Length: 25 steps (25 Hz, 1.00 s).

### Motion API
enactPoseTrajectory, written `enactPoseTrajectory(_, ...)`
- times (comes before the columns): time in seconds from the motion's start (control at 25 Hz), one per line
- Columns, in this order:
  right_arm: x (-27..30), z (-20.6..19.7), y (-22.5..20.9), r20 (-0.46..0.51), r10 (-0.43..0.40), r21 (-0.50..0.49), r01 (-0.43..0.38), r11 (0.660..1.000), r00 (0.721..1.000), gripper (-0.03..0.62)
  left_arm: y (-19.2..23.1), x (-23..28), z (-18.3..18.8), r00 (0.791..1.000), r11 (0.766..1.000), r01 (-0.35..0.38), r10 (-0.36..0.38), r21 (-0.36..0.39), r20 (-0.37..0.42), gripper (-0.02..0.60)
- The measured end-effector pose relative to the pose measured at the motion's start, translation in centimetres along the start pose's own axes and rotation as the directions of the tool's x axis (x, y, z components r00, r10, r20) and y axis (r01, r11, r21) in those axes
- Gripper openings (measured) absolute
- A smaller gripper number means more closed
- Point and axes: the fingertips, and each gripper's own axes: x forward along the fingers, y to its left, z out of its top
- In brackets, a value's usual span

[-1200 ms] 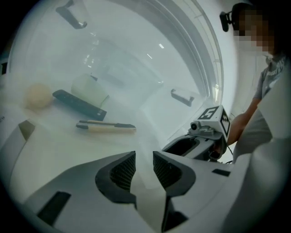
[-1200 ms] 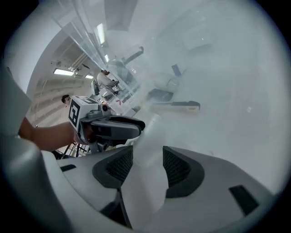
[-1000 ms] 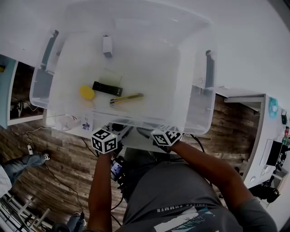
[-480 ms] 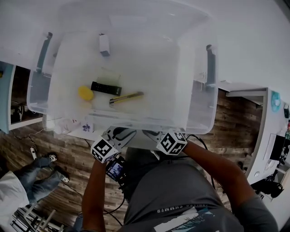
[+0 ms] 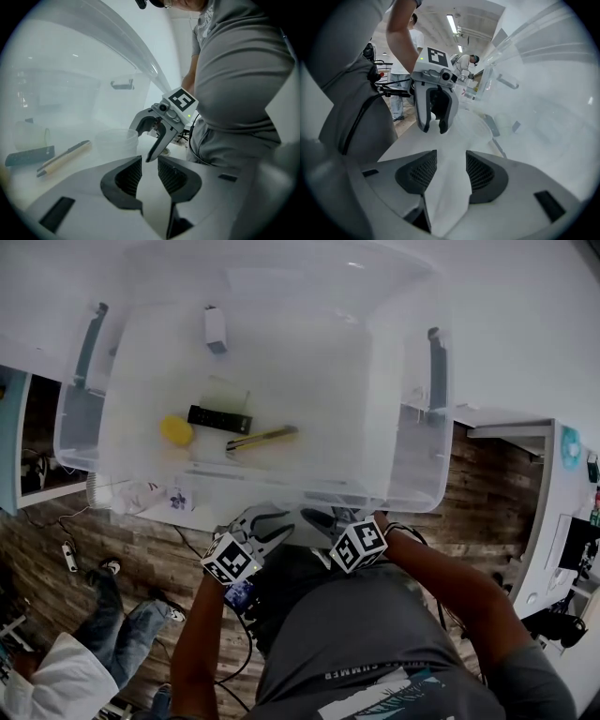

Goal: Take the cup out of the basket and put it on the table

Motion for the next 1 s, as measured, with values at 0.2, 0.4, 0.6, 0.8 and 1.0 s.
enactPoseTrajectory(0.2, 0.1, -0.1, 1.2, -0.034, 0.017, -0.004, -0.017, 1.000, 0.999, 0.201, 0.8, 0.1, 0.1, 1.000, 1.000, -0.021, 0.021, -0.003, 0.004, 0.110)
enactPoseTrajectory(0.4, -1.7, 0.7, 0.0, -0.018, -0.017, 0.138, 0.019, 0.990, 1.000, 0.202, 0.6, -1.6, 1.4, 0.999, 0.998, -0.051, 0.051, 0.029, 0.019, 0.110)
enactPoseTrajectory(0.6, -4.0, 2.1, -3.0, 0.006, -0.086, 0.308, 0.080, 0.948, 0.996, 0.202, 4.7, -5.9, 5.4, 0.969, 0.973, -0.230, 0.225, 0.037, 0.105, 0.110)
enactPoseTrajectory(0.8, -5.9, 4.9, -3.2, 0.051, -0.071, 0.305, 0.052, 0.951, 0.996, 0.201, 5.3, -7.5, 8.2, 0.966, 0.958, -0.254, 0.244, 0.135, 0.087, 0.110)
enactPoseTrajectory(1.0, -9.8, 10.1, -4.2, 0.199, -0.052, 0.297, -0.010, 0.955, 0.979, 0.019, 3.5, -9.2, 11.9, 0.954, 0.945, -0.289, 0.269, 0.156, 0.135, 0.110)
